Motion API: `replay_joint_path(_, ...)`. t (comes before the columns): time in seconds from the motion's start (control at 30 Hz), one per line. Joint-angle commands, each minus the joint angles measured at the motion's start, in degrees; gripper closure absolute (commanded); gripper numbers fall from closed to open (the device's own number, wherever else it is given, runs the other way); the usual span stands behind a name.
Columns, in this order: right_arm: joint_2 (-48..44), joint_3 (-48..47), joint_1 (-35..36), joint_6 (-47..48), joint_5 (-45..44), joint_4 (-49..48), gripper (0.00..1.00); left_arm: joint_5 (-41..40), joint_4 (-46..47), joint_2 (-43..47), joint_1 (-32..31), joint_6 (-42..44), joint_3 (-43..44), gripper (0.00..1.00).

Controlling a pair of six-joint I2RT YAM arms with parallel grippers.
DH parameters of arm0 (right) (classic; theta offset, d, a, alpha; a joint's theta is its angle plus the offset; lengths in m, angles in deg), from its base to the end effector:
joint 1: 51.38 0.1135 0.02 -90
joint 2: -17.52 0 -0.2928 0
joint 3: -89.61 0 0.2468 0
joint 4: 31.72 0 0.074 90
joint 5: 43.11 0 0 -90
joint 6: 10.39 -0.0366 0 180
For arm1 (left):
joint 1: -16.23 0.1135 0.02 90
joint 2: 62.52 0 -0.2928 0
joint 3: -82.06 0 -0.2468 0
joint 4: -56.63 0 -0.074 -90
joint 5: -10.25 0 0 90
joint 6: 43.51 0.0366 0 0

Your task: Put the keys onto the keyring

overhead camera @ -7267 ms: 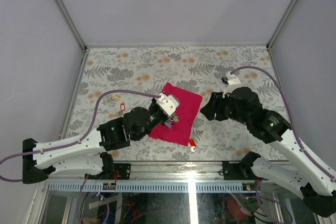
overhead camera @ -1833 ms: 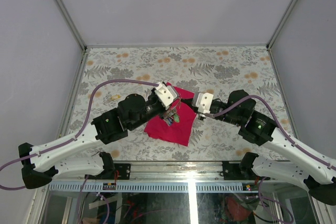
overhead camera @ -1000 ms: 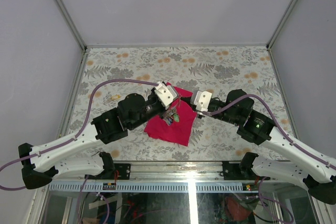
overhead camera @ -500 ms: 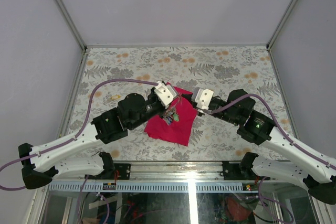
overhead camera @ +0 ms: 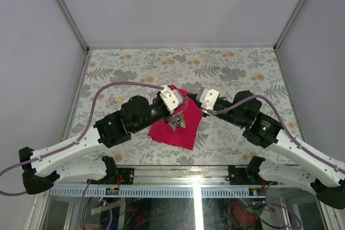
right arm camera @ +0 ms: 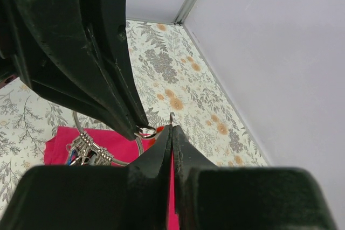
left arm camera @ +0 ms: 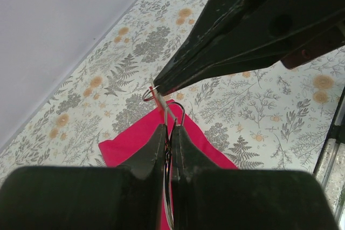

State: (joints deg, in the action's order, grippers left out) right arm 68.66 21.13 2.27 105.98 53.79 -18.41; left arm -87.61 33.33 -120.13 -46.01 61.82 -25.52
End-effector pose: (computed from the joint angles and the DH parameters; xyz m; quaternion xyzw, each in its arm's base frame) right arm 0.1043 0.1491 0.4228 -0.4713 0.4930 0.2121 0.6999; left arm 0.1026 -0.1842 0.4076 0.4385 0.6171 -0.2116 0.6181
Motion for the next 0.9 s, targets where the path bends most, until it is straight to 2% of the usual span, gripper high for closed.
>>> replay_joint_path(0.0,0.75,-2.96,0.42,-0.46,-0.85,-3.30,1.00,2.51,3.12,0.77,-0.15,1.09,0.45,1.00)
replay_joint_path(0.37,-2.01,-2.75,0.42,-0.26,-1.54,0.11,1.00,-0.65,3.62,0.98,-0.10,0.85,0.21,1.00)
replay_joint_path(0.63,-4.78,-3.10,0.48,-0.37,4.23,6.03,1.00,-2.43,4.20,0.95,-0.07,0.41,0.11,1.00)
replay_joint_path(0.87,-2.89,-3.34,0.41,-2.07,6.09,5.69,1.00,-2.38,4.14,0.84,-0.09,0.31,0.17,1.00)
